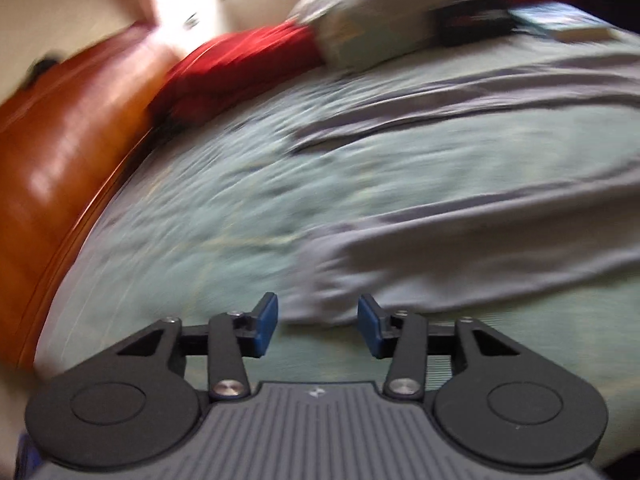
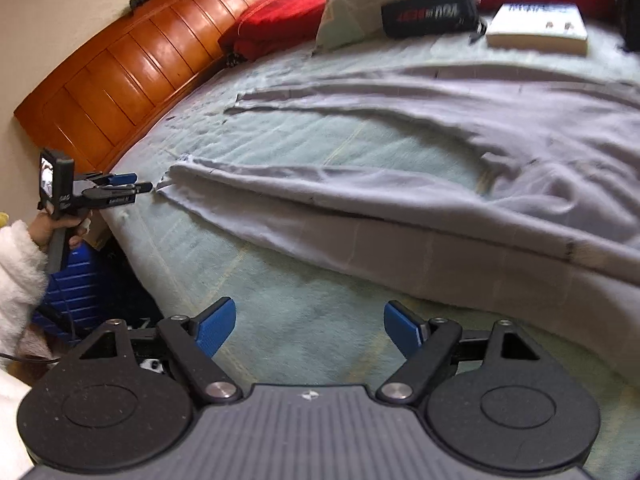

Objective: Fold clothes

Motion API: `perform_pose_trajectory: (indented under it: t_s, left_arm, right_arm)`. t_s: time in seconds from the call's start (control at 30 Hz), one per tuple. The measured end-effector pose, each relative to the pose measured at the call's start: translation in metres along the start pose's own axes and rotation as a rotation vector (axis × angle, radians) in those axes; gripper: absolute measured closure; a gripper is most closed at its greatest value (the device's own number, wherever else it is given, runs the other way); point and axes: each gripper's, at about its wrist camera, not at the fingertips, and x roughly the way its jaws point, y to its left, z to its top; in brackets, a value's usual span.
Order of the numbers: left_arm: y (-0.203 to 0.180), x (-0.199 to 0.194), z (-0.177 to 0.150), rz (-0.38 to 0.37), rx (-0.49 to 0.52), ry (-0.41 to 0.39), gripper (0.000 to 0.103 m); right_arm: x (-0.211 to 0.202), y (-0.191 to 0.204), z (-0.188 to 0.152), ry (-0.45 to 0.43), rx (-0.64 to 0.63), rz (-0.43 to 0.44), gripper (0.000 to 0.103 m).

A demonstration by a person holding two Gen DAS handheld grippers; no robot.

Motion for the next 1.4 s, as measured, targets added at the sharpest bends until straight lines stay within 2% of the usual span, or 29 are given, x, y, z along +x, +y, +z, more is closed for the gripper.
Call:
perform_pose_trajectory:
  t_s: [0.1, 0.23, 0.37, 0.4, 0.53, 0.67, 0.83, 0.97, 1.13, 1.27, 1.4]
  left_arm:
    - [-0.047, -0.021, 0.007, -0.098, 0.097, -0.073, 0.047]
    - [-0.111, -0.047, 0.012, -0.195, 0.252, -0.176, 0.039]
    - [-0.168, -0.068, 0.012, -0.222, 0.441, -0.288, 0.037]
    - [-0.180, -0.072, 0.012, -0.221, 0.473, -0.309, 0.037]
    - [-0.212, -0.077, 0.015, -0.252, 0.529, -0.352, 0.037]
    - [-0.228, -0.076, 0.022, -0.266, 0.552, -0.366, 0.037]
    - [-0.247, -0.081, 0.027, -0.277, 0.600, -0.387, 0.037]
    - [-0.271, -0.083, 0.030, -0.268, 0.680, -0.423, 0.037]
    - [-0.304, -0.082, 0.032, -0.201, 0.788, -0.496, 0.037]
    - [-0.308, -0.076, 0.026, -0.118, 0.881, -0.523, 0.037]
    - [-0.286, -0.059, 0.014, -0.007, 0.942, -0.493, 0.037]
  right_arm:
    - [-0.014, -0.005, -0.006, -0.031, -0.046, -0.071, 0.026]
    - [-0.029, -0.011, -0.019, -0.036, -0.154, -0.254, 0.040]
    - [-0.046, -0.028, -0.031, -0.023, -0.211, -0.424, 0.057]
    - [-0.049, -0.031, -0.034, -0.018, -0.236, -0.456, 0.058]
    - [-0.056, -0.038, -0.045, 0.004, -0.344, -0.585, 0.060]
    - [-0.037, -0.031, -0.053, 0.068, -0.567, -0.693, 0.060]
    - [-0.002, -0.017, -0.064, 0.137, -0.842, -0.766, 0.065]
    - [0.016, -0.007, -0.066, 0.134, -0.984, -0.793, 0.068]
    - [0.038, 0.006, -0.073, 0.120, -1.146, -0.838, 0.071]
    - [0.037, 0.003, -0.073, 0.114, -1.162, -0.841, 0.072]
    - [0.027, -0.011, -0.074, 0.141, -1.130, -0.868, 0.072]
